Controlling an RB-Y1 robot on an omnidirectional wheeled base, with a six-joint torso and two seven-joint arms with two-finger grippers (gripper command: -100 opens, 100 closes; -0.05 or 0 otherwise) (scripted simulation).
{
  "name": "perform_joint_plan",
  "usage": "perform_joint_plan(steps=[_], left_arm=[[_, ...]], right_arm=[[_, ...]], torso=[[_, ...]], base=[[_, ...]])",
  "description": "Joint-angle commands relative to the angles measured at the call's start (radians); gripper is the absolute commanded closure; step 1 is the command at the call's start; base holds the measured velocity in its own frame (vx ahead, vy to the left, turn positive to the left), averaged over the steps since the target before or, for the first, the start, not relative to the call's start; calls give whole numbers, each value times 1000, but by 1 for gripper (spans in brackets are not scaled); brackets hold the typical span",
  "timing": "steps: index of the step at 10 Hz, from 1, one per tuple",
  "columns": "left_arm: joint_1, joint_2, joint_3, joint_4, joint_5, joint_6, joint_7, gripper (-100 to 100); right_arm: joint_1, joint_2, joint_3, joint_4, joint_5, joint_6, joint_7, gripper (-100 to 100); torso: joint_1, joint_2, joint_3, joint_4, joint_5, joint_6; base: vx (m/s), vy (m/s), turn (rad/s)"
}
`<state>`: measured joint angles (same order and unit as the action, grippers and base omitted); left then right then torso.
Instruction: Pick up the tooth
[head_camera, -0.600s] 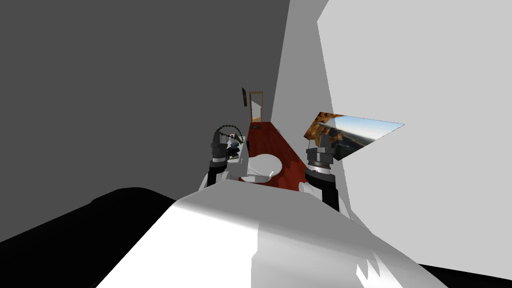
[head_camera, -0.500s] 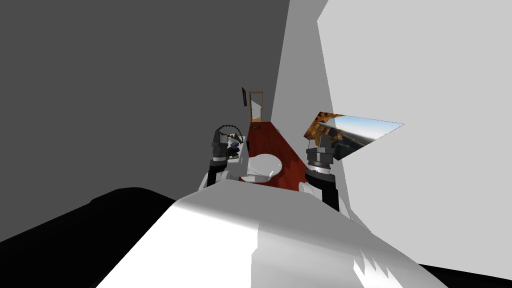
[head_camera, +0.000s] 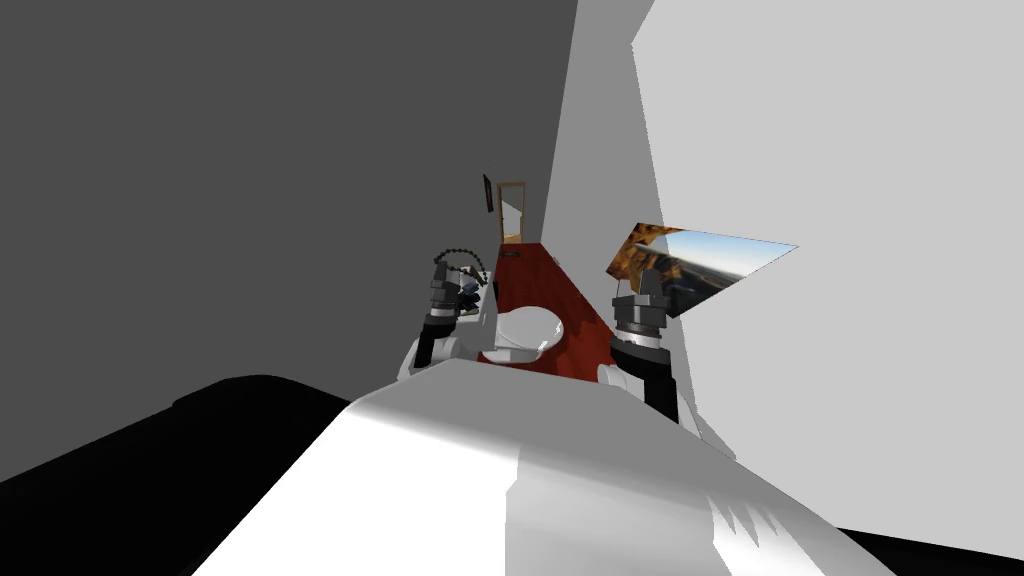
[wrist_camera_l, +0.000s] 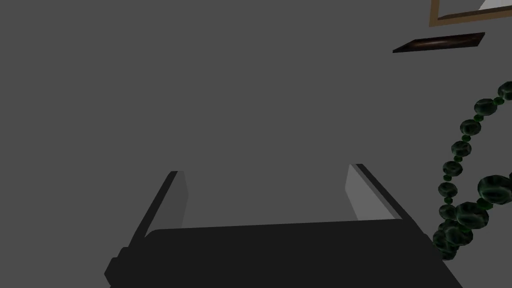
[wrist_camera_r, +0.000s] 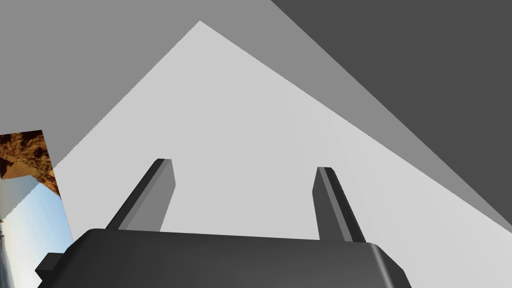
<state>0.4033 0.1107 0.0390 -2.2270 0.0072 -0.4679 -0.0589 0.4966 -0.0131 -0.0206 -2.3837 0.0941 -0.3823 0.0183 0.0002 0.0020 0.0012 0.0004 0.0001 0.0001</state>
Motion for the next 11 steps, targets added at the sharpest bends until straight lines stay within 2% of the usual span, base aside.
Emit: perform_joint_plan(steps=[1, 2, 3, 4, 5, 6, 8, 9, 10, 11], left_arm=[[-7, 6, -2, -3, 8, 36, 5, -100], [-34, 19, 0, 8, 30, 74, 16, -100], [-34, 19, 0, 8, 30, 92, 16, -100], [-63, 32, 2, 20, 54, 127, 27, -100], [-63, 32, 2, 20, 54, 151, 27, -100], [-95, 44, 4, 32, 80, 178, 40, -100], [-95, 44, 4, 32, 80, 219, 40, -100], [-129, 56, 6, 45, 107, 255, 53, -100], [-129, 56, 6, 45, 107, 285, 53, -100], [-165, 67, 9, 59, 137, 313, 68, -100]], right_arm=[[0, 0, 0, 0, 0, 0, 0, 0], [0, 0, 0, 0, 0, 0, 0, 0], [0, 0, 0, 0, 0, 0, 0, 0], [0, 0, 0, 0, 0, 0, 0, 0], [0, 0, 0, 0, 0, 0, 0, 0], [0, 0, 0, 0, 0, 0, 0, 0], [0, 0, 0, 0, 0, 0, 0, 0], [0, 0, 0, 0, 0, 0, 0, 0], [0, 0, 0, 0, 0, 0, 0, 0], [0, 0, 0, 0, 0, 0, 0, 0]], torso=[[0, 0, 0, 0, 0, 0], [0, 0, 0, 0, 0, 0], [0, 1, 0, 0, 0, 0], [0, 1, 0, 0, 0, 0], [0, 1, 0, 0, 0, 0], [0, 1, 0, 0, 0, 0], [0, 1, 1, 0, 0, 0], [0, 0, 0, 0, 0, 0], [0, 1, 0, 0, 0, 0], [0, 1, 1, 0, 0, 0]], base=[[-34, 3, -10], [-49, 4, -16], [-41, 4, -12], [-41, 5, -15], [-41, 7, -10], [-62, 2, -20], [-37, 5, -5], [-46, 9, -20], [-50, 7, -16], [-68, 0, -23]])
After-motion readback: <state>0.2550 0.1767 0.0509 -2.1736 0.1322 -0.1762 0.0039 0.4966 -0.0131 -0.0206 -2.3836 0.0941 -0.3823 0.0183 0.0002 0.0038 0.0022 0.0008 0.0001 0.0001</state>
